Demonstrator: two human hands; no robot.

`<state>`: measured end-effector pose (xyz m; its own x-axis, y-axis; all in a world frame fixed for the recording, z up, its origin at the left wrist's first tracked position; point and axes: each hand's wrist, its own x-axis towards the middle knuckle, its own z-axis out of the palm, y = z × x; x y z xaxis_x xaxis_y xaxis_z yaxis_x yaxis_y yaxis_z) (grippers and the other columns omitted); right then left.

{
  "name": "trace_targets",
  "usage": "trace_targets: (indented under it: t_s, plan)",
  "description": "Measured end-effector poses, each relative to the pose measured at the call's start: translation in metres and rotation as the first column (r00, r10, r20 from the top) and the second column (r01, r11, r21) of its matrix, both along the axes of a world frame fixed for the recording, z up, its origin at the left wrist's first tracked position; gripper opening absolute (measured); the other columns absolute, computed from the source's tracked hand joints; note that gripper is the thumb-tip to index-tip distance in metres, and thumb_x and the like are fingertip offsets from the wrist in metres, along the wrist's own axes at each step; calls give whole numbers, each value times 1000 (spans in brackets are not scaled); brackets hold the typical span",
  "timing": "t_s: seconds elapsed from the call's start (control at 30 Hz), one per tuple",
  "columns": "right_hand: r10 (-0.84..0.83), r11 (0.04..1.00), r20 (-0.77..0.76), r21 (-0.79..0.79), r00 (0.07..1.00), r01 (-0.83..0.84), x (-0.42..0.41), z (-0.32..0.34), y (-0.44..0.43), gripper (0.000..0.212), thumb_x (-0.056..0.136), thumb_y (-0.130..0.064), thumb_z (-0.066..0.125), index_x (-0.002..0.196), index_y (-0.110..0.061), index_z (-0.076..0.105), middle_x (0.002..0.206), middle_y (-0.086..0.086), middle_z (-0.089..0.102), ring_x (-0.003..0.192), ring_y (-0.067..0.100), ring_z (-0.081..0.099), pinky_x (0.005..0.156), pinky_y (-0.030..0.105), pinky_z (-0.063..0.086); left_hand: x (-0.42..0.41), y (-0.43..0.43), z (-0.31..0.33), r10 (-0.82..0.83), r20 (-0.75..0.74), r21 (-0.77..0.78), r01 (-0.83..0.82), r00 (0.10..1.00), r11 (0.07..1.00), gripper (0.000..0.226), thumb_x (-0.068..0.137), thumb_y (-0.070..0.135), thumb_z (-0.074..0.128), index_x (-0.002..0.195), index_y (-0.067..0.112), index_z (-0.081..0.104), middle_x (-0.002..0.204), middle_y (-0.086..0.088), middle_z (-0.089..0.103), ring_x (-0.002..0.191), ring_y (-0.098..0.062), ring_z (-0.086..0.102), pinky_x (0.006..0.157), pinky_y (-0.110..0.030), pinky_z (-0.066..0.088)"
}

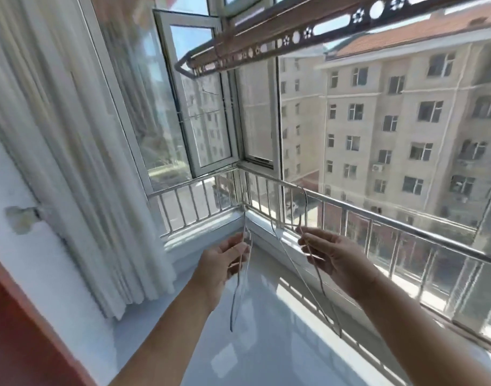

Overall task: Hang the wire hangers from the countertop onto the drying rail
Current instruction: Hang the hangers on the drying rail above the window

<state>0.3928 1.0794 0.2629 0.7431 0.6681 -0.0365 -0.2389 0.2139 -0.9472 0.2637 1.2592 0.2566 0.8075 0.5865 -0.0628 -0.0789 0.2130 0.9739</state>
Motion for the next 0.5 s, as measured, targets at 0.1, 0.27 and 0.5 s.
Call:
trace_targets:
  t_s: [0.1, 0.27, 0.5]
  plan:
    - [60, 998, 39, 10, 997, -60, 30, 18, 46, 26, 84, -9, 58, 109, -8, 65, 84, 4, 65, 77, 13, 57, 73, 24, 41, 22, 41, 14, 60, -1, 20, -60, 998, 998, 19, 88, 5, 59, 104, 12, 67, 71, 2, 69, 61, -9, 59, 64, -23, 45]
    - [135, 990, 133, 28, 982, -140, 73, 55, 121, 26, 81, -10, 59, 106, -12, 65, 83, 4, 63, 78, 15, 55, 75, 26, 40, 59, 112, 45, 120, 65, 11, -121, 991, 993, 19, 88, 6, 60, 105, 10, 68, 75, 0, 69, 63, -9, 61, 61, -22, 46]
    - [113, 987, 177, 97, 978, -131, 124, 93, 236, 26, 87, 0, 52, 107, -13, 62, 76, 7, 60, 69, 13, 52, 65, 22, 43, 110, 226, 76, 112, 127, 52, -120, 986, 991, 21, 87, 3, 60, 106, 5, 68, 70, 0, 67, 60, -12, 52, 57, -23, 45]
